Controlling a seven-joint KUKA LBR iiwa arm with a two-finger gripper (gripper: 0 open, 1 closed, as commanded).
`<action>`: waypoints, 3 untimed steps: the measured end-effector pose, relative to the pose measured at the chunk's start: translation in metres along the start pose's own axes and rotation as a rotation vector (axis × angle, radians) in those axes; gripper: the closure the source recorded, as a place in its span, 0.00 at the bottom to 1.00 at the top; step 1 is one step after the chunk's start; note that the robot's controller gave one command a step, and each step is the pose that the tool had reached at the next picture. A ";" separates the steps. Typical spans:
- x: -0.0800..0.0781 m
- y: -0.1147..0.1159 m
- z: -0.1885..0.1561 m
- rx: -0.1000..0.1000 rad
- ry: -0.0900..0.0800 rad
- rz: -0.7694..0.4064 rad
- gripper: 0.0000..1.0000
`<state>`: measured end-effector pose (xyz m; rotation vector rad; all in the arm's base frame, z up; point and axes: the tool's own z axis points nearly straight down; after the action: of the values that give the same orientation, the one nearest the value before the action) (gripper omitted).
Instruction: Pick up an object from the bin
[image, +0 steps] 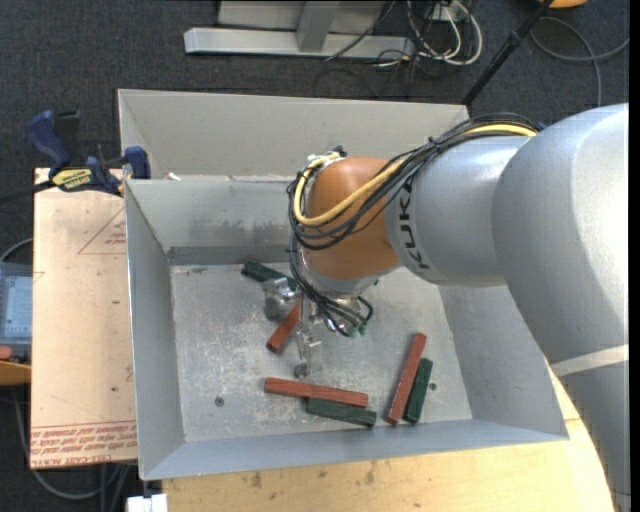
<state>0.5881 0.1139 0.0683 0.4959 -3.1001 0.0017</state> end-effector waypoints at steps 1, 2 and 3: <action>-0.001 -0.021 -0.034 0.001 -0.009 -0.013 0.00; -0.014 -0.014 -0.032 -0.001 -0.007 -0.100 0.00; -0.002 -0.025 0.000 -0.002 -0.001 -0.110 0.00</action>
Offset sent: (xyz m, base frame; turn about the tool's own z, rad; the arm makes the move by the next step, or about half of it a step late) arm 0.0058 -0.0189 0.0317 -0.0177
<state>0.5976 0.0903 0.0682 0.6665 -3.0686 -0.0025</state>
